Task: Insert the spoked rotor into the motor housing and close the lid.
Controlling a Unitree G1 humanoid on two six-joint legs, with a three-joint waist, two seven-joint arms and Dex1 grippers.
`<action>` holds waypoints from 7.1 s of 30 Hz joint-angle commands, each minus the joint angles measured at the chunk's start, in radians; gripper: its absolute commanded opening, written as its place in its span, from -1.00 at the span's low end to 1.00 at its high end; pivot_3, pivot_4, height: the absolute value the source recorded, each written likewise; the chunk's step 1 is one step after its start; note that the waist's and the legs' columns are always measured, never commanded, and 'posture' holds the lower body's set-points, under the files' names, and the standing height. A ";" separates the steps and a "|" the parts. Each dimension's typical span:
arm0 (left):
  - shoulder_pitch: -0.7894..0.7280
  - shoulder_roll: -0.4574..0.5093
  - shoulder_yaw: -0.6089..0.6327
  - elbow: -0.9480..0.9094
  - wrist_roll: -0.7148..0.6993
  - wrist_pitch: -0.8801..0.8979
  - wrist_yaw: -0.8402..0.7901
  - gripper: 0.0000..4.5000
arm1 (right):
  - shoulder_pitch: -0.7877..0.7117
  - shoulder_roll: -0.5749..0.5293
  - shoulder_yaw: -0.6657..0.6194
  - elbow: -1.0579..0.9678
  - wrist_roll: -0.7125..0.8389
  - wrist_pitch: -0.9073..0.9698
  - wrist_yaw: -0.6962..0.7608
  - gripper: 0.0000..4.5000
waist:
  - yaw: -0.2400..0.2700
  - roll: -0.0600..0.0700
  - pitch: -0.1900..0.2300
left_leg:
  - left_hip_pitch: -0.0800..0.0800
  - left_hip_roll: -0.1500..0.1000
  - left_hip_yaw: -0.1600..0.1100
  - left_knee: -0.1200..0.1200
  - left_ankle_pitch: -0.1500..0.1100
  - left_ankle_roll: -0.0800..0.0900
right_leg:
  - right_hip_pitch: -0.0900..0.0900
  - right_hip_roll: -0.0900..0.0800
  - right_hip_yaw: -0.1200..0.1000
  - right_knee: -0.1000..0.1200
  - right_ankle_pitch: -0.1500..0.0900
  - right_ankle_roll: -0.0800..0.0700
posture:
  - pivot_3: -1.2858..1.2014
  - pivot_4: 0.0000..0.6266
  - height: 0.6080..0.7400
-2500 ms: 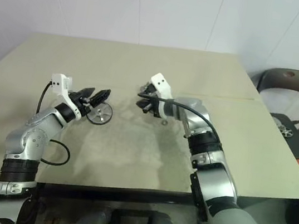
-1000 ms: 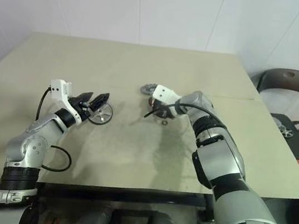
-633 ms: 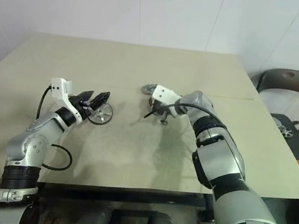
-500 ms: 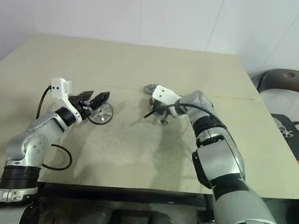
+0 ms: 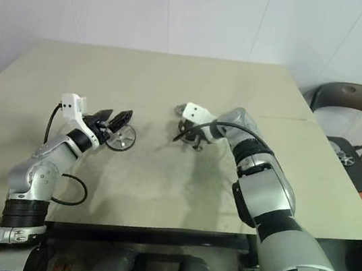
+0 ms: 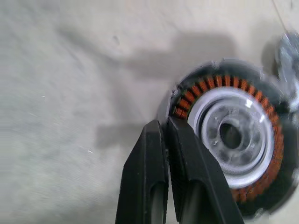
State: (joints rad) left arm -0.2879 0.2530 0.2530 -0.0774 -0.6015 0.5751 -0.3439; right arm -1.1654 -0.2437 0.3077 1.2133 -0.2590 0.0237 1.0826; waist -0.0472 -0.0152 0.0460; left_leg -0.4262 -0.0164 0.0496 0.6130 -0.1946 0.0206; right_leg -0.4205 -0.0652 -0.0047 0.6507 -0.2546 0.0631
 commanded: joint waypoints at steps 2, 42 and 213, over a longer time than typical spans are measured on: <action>-0.024 0.006 0.010 -0.008 -0.002 -0.020 -0.005 1.00 | -0.034 0.005 -0.008 -0.047 0.005 0.001 0.001 -0.91 | 0.001 0.000 0.000 | 0.000 0.000 0.000 0.000 0.000 0.000 | 0.000 0.000 0.000 0.000 0.000 0.000 | 0.03 -1.00 1.00; 0.002 0.006 0.012 -0.036 -0.005 -0.016 0.006 1.00 | -0.003 0.002 0.031 -0.013 -0.031 -0.023 -0.061 -0.09 | 0.001 0.000 0.000 | 0.000 0.000 0.000 0.001 0.000 0.000 | 0.000 0.000 0.000 0.001 0.000 -0.001 | 0.03 -1.00 1.00; -0.087 0.027 -0.053 0.063 0.030 0.002 -0.060 1.00 | 0.647 -0.027 -0.175 -0.844 0.313 0.416 -0.543 0.56 | 0.027 -0.003 -0.002 | 0.001 0.004 0.002 0.003 0.000 0.000 | 0.001 0.002 -0.001 -0.003 0.002 -0.004 | 0.03 -1.00 1.00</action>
State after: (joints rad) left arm -0.3654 0.2750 0.1887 0.0258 -0.5688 0.5823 -0.4046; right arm -0.4939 -0.2840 0.1151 0.3620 0.0592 0.4510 0.5419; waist -0.0203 -0.0177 0.0442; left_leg -0.4255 -0.0122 0.0516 0.6159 -0.1943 0.0211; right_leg -0.4194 -0.0632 -0.0056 0.6478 -0.2524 0.0590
